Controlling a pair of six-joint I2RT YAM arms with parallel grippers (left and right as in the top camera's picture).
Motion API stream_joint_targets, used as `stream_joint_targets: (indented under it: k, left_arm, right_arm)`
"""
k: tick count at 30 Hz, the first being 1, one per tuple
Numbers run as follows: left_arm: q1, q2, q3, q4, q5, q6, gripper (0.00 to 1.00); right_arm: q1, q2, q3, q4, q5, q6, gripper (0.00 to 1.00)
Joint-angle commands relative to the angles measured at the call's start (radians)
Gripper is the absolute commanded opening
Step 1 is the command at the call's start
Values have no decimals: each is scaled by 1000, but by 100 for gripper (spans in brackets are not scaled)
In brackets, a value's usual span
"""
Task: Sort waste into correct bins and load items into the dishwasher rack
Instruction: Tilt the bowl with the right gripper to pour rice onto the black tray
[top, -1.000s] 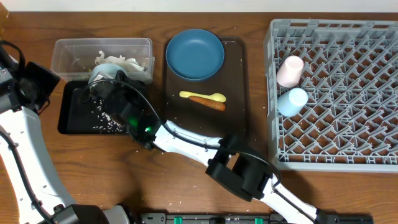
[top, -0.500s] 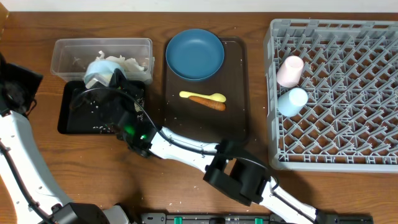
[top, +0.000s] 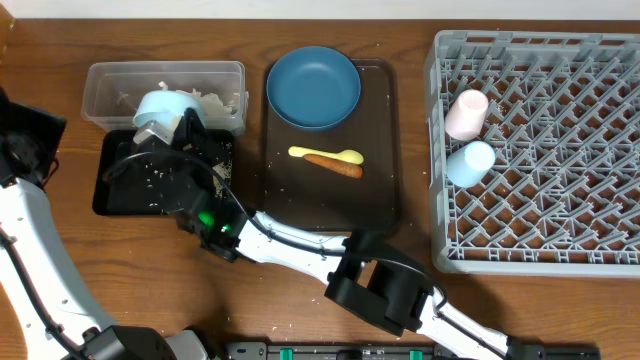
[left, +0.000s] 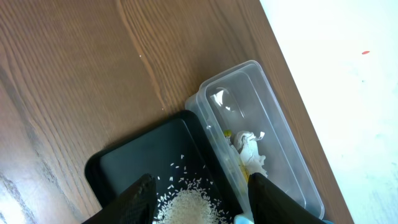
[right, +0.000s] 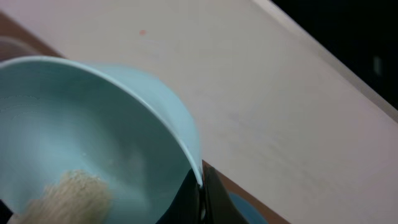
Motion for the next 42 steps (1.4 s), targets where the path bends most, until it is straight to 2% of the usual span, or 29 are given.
stream_joint_targets:
  k: [1,31,35,38,42]
  left_arm:
    - [4,-3,20,5,-5,-5,50]
    - [4,-3,20,3,-5,-5,57]
    - [4,-3,20,-8,-5,-5,79]
    - [4,-3,20,-7,-5,-5,84]
    - [4,-3,20,-7,-5,-5,86]
  right_arm:
    - [14,-8,11,40,114,-10,1]
    - [31,-8,11,59,174,0,1]
    - [31,-8,11,59,175,69,1]
    - [21,-8,11,85,165,58,1]
    - [-2,-8,11,63,58,32,1]
